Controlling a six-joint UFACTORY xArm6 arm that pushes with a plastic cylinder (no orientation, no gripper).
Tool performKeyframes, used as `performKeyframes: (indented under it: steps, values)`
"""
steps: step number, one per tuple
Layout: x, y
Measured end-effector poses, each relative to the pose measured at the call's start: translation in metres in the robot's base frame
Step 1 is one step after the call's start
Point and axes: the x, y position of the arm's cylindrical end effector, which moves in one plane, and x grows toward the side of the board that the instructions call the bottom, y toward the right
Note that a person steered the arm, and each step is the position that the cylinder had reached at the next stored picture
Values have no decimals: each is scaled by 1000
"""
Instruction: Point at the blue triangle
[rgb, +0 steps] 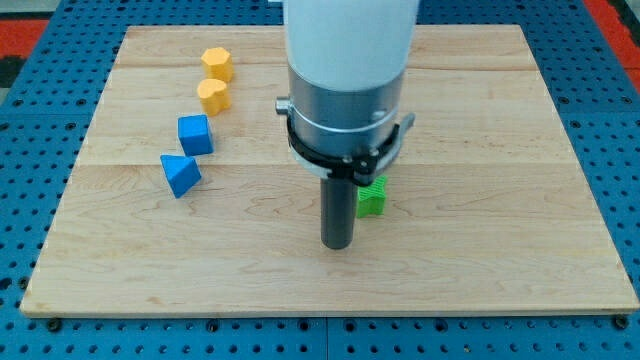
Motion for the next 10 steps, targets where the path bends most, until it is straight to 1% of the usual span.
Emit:
performKeyframes:
  steps: [1, 2, 3, 4, 5, 6, 7, 8, 9, 10]
  values:
    - [15, -36]
    - [39, -113]
    - [44, -198]
    - [24, -284]
    - [-7, -306]
    - [-25, -287]
    - [-44, -284]
    - [-47, -284]
    - [-47, -267]
    - [-46, -189]
